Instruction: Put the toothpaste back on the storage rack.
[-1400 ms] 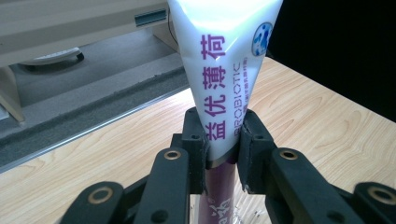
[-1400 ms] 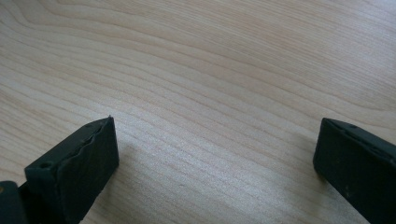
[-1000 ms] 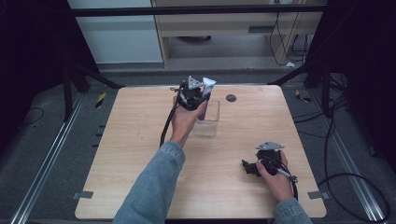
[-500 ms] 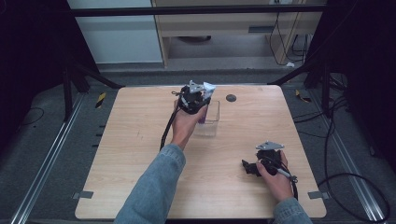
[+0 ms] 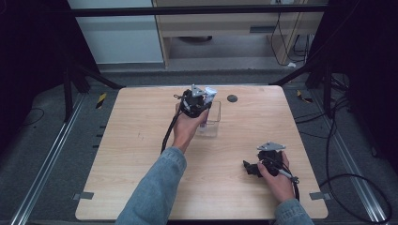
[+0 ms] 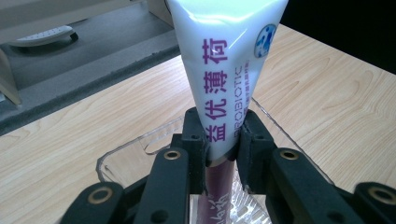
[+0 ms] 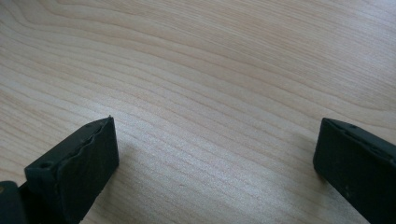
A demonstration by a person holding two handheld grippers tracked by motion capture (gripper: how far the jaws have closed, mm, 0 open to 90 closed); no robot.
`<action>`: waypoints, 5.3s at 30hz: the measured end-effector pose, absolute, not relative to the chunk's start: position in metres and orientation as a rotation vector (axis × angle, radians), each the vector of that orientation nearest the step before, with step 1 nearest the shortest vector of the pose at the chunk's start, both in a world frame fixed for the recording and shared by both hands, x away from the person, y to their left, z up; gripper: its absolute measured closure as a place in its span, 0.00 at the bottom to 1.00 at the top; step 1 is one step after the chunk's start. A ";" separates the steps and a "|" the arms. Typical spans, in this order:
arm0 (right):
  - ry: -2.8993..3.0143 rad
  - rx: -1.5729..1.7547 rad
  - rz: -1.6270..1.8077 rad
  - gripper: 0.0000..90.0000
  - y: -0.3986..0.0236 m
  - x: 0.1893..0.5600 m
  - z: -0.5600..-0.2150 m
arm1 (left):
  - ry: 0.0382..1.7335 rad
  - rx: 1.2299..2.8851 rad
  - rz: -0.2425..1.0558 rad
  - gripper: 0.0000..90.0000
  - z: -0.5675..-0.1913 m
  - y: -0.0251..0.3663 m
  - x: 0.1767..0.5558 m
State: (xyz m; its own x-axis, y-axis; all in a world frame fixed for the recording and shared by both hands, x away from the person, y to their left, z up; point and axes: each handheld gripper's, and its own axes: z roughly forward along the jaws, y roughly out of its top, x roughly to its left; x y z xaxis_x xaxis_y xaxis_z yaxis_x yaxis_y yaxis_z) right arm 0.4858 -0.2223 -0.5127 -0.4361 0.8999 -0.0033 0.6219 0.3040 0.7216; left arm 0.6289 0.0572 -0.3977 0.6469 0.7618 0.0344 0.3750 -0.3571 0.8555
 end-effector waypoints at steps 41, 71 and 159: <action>2.170 1.354 0.922 0.01 -0.222 0.486 -0.513 | 0.975 2.018 0.505 0.82 -0.398 0.044 0.639; 2.169 1.350 0.925 0.01 -0.223 0.486 -0.513 | 0.995 2.089 0.434 0.79 -0.397 0.024 0.653; 2.168 1.353 0.924 0.01 -0.221 0.486 -0.513 | 0.872 2.058 0.468 0.18 -0.357 0.039 0.584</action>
